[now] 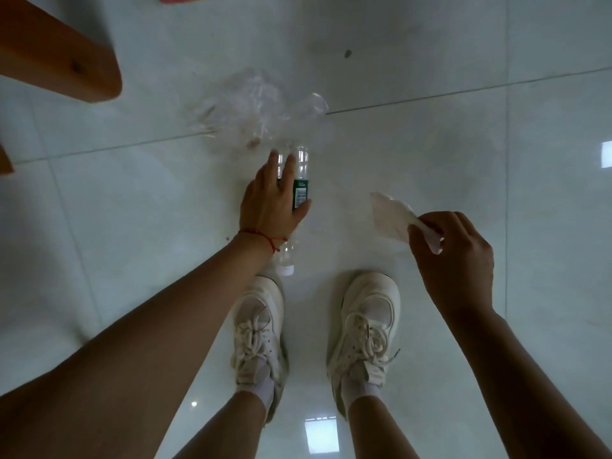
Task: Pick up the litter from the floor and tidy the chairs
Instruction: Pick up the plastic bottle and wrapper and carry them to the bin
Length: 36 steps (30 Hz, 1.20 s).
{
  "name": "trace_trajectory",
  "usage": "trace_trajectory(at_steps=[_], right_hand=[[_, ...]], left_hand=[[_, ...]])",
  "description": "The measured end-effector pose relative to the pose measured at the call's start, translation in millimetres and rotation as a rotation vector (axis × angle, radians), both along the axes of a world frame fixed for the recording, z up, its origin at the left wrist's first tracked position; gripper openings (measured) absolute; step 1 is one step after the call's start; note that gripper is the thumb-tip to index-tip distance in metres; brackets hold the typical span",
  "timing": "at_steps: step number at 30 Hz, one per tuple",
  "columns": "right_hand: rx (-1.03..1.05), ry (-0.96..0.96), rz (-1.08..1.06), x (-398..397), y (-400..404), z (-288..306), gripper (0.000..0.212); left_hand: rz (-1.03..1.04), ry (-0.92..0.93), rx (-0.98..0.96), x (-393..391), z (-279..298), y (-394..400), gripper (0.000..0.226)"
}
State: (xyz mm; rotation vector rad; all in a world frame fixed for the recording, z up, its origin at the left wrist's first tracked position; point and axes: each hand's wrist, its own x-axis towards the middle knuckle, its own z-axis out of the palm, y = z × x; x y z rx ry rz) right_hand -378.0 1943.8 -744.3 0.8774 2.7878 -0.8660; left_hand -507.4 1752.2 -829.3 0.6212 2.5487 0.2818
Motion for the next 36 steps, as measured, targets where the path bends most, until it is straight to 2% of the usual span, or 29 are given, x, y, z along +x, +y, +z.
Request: trace_trajectory(at_steps=[5,11,15,20,27,36], right_hand=[[-0.027,-0.023,0.018,-7,3,-20,0.009],[-0.030,0.009,0.047,-25,2,-22,0.011],[-0.017,0.028,0.060,-35,2,-3,0.011],[0.000,0.022,0.043,-42,3,49,0.009],[-0.001,0.061,0.078,-63,0,159,0.008],[0.087,0.167,0.256,-83,1,315,0.008]], left_hand=[[0.214,-0.041,0.045,1,-16,10,0.081],[0.209,-0.058,0.065,6,-11,8,0.082],[0.230,-0.089,0.097,5,22,9,0.085],[0.266,-0.056,0.191,1,101,5,0.084],[0.287,0.051,0.233,-10,237,-12,0.083],[0.369,0.156,0.259,-31,403,-35,0.084]])
